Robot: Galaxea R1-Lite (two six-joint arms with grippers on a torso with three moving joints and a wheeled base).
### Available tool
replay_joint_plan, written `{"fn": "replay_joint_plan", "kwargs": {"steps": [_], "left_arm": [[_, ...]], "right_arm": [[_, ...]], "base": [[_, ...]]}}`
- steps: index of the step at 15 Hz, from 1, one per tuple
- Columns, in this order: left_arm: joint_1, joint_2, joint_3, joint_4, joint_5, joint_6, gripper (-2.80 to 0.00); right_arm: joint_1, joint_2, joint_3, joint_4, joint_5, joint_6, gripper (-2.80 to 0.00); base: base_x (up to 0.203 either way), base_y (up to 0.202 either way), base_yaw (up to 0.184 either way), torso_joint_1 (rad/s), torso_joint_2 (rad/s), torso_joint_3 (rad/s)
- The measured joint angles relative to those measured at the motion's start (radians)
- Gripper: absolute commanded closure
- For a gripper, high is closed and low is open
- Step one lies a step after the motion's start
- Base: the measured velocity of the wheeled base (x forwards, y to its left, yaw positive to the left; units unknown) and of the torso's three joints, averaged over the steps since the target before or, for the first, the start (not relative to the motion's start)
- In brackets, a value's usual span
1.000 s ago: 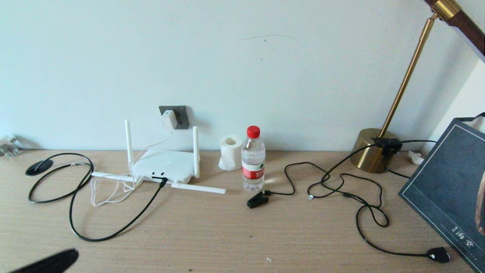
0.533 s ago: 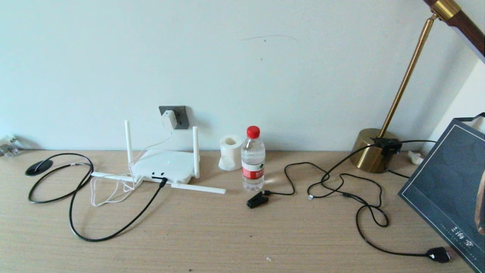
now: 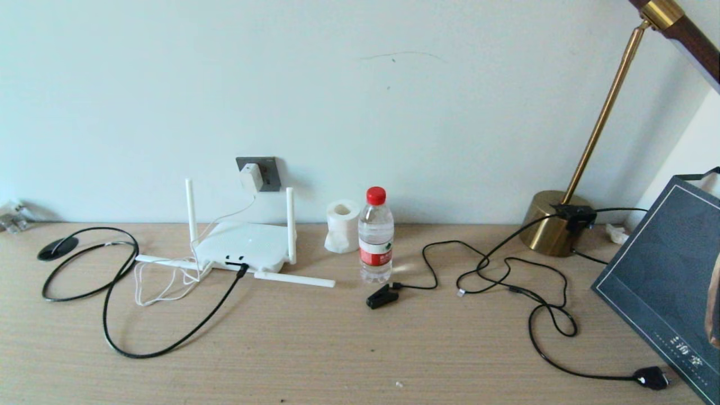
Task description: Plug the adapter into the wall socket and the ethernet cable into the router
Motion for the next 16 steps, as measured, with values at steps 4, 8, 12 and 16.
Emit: {"fn": "replay_joint_plan", "kwargs": {"steps": [4, 8, 12, 16], "left_arm": [[0.147, 0.038, -0.006, 0.044, -0.043, 0.057, 0.0], [0.145, -0.013, 0.014, -0.003, -0.086, 0.082, 0.0], [0.041, -0.068, 0.014, 0.005, -0.085, 0.075, 0.0], [0.04, -0.222, 0.03, -0.04, -0.078, 0.075, 0.0]], "right_arm": [[0.0, 0.0, 0.0, 0.001, 0.0, -0.008, 0.0], [0.0, 0.0, 0.0, 0.001, 0.0, -0.01, 0.0], [0.0, 0.0, -0.001, 0.004, 0.001, -0.013, 0.0], [0.003, 0.0, -0.001, 0.008, 0.009, -0.031, 0.0]], "base": [[0.0, 0.0, 0.0, 0.0, 0.0, 0.0], [0.0, 0.0, 0.0, 0.0, 0.0, 0.0], [0.0, 0.0, 0.0, 0.0, 0.0, 0.0], [0.0, 0.0, 0.0, 0.0, 0.0, 0.0]]}}
